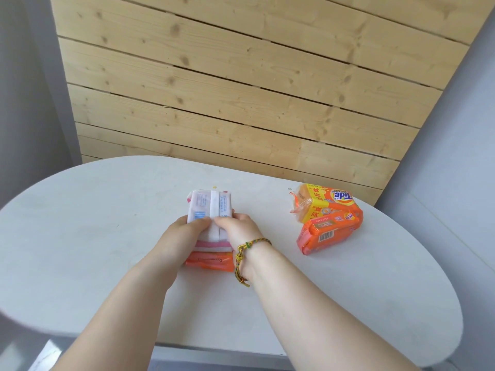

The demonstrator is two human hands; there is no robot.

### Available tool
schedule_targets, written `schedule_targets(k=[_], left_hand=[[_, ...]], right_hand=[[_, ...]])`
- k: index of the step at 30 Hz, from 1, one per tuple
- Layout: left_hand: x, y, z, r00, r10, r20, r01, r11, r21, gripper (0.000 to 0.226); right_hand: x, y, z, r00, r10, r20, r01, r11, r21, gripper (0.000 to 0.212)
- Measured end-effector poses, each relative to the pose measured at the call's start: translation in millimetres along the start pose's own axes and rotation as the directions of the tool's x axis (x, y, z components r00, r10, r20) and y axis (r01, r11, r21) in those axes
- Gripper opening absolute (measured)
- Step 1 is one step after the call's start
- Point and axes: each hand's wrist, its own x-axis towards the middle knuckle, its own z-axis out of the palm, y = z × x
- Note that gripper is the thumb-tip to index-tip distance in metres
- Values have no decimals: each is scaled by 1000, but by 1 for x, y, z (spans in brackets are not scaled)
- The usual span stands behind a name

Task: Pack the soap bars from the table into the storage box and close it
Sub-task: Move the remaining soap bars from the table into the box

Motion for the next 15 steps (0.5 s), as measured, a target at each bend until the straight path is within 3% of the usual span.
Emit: schedule_targets(k=[3,6,9,12,13,15], left_hand=[[-2,-2,2,998,40,43,-38,998,-52,17],[-6,-1,2,990,112,81,-102,988,-118,23],[-8,-1,1,968,209,139,-178,962,-209,39],[-13,2,6,921,318,226,-248,925,-289,56],[-15,4,10,902,346,259,-263,915,-306,61],[-20,7,20,879,367,305,-267,908,-323,80]], right_hand=[[-1,3,-5,1000,-13,15,11,990,143,14],[-4,4,-10,997,-70,25,62,966,252,12],[-7,5,-19,990,-142,-13,140,946,293,49],[-13,-1,-38,973,-224,60,205,952,227,69],[-16,-5,-47,966,-238,99,218,959,183,66],[-28,-13,-66,941,-285,182,263,955,136,40]])
